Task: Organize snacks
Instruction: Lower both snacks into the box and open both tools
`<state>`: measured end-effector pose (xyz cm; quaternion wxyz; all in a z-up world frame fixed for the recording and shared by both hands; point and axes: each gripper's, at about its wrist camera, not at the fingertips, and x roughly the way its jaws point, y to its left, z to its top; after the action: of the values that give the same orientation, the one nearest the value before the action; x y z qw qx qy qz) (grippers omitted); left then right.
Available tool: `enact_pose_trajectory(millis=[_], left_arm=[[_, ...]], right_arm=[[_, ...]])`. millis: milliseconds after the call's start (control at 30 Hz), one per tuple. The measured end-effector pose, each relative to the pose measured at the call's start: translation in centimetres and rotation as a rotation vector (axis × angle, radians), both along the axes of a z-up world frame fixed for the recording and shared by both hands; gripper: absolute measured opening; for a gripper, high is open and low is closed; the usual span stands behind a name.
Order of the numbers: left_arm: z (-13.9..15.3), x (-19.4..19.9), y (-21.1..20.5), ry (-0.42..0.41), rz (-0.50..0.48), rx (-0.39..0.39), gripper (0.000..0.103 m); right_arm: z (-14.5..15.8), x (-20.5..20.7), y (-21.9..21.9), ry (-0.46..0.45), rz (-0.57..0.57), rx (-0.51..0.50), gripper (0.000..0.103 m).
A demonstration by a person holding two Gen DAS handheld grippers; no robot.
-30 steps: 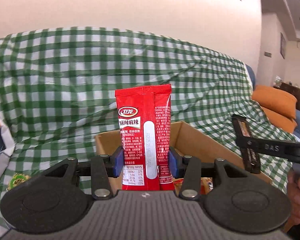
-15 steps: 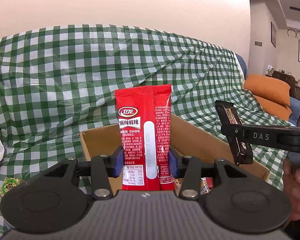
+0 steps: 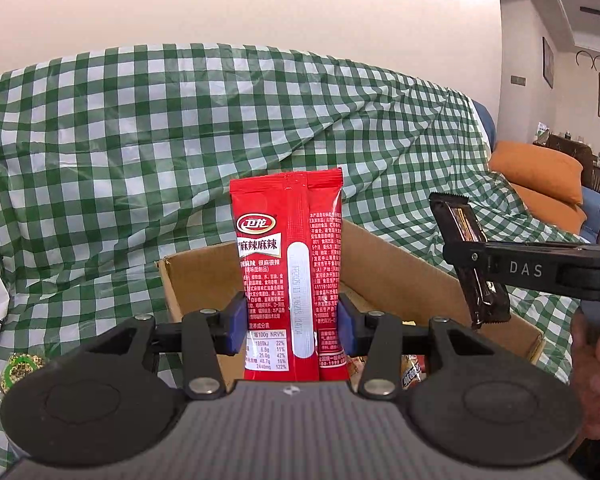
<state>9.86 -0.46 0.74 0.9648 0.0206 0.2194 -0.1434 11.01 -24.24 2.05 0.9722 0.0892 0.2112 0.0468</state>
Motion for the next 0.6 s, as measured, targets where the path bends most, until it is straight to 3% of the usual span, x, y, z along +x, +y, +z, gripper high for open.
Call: enact_pose_trajectory(millis=[600], left_arm=[[-0.07,-0.07,-0.71,-0.002,-0.012,0.003,0.05]], right_arm=[[-0.01,-0.27,0.35,-0.012,0.008,-0.024,0.041]])
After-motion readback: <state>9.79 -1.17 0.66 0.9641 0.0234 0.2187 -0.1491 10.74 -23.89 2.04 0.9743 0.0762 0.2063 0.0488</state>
